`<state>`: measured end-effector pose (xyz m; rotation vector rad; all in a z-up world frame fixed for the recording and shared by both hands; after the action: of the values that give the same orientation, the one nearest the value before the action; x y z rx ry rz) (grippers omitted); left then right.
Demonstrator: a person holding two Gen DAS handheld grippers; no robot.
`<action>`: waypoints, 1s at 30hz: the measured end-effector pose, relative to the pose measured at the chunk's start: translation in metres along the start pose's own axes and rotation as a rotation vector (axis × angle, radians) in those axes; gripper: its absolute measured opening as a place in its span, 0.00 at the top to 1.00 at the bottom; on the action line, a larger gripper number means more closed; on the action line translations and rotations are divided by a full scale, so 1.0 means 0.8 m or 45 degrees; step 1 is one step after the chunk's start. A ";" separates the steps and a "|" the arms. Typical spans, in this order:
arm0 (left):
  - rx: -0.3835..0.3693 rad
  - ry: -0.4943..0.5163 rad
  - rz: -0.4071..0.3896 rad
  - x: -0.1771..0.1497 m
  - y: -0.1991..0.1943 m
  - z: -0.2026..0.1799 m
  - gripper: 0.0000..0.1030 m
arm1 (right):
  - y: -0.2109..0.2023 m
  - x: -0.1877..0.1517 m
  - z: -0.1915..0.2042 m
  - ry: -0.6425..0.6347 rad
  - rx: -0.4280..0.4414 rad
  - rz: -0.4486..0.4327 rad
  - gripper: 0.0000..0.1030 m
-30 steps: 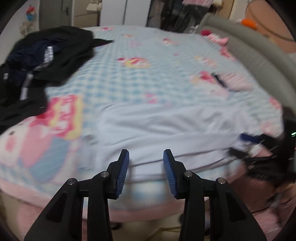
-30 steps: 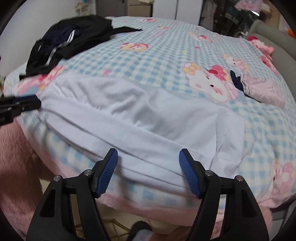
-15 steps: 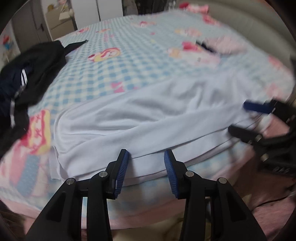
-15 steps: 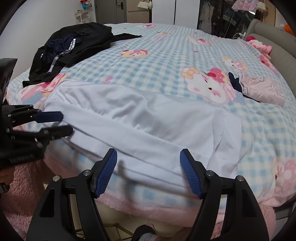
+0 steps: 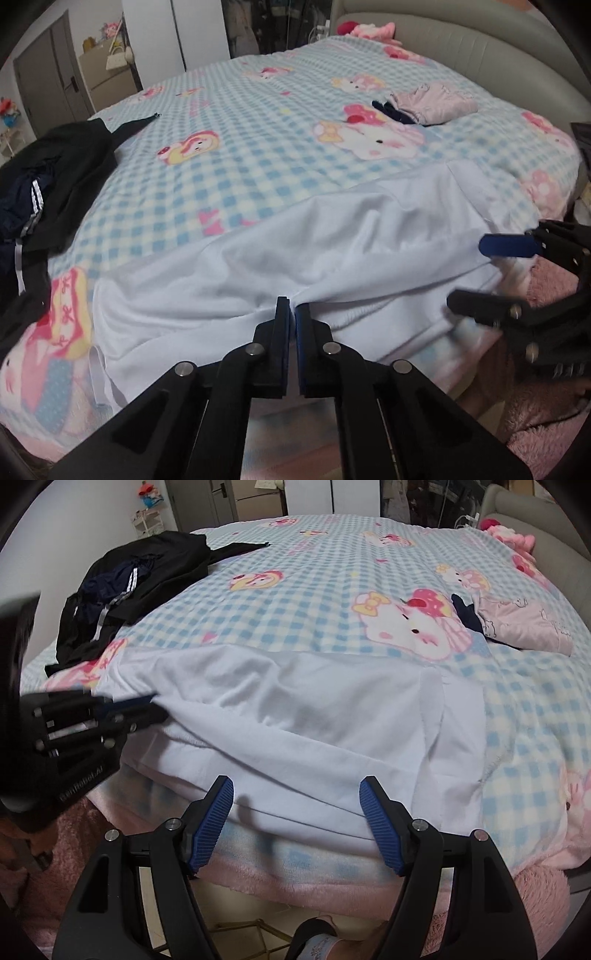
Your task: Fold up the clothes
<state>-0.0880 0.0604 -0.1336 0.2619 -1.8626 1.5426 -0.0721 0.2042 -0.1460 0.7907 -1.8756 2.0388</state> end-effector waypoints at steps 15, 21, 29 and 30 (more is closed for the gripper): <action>-0.180 -0.123 0.069 -0.059 -0.005 0.010 0.88 | 0.025 0.036 0.024 -0.001 0.020 -0.011 0.29; -0.407 -0.558 -0.181 -0.087 -0.059 0.088 0.58 | 0.032 -0.004 -0.001 -0.027 -0.058 0.045 0.31; -0.157 -0.930 -0.249 -0.124 -0.058 0.185 0.64 | -0.003 0.000 -0.030 0.143 0.013 -0.022 0.30; -0.147 -0.909 -0.228 -0.122 -0.053 0.182 0.69 | -0.003 0.003 -0.032 0.154 0.006 -0.030 0.30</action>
<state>-0.0473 -0.1116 -0.1685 1.0011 -2.3667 1.3006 -0.0779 0.2294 -0.1431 0.6715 -1.7887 2.0296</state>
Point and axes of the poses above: each gripper's, at about its wrist camera, not at the fingertips, and y roughly the way its jaws point, z to its left, x to its top, the point moved 5 cm from there along y, roughly the way its jaws point, and after that the axes turned 5 degrees about -x, right-handed, at the moved point
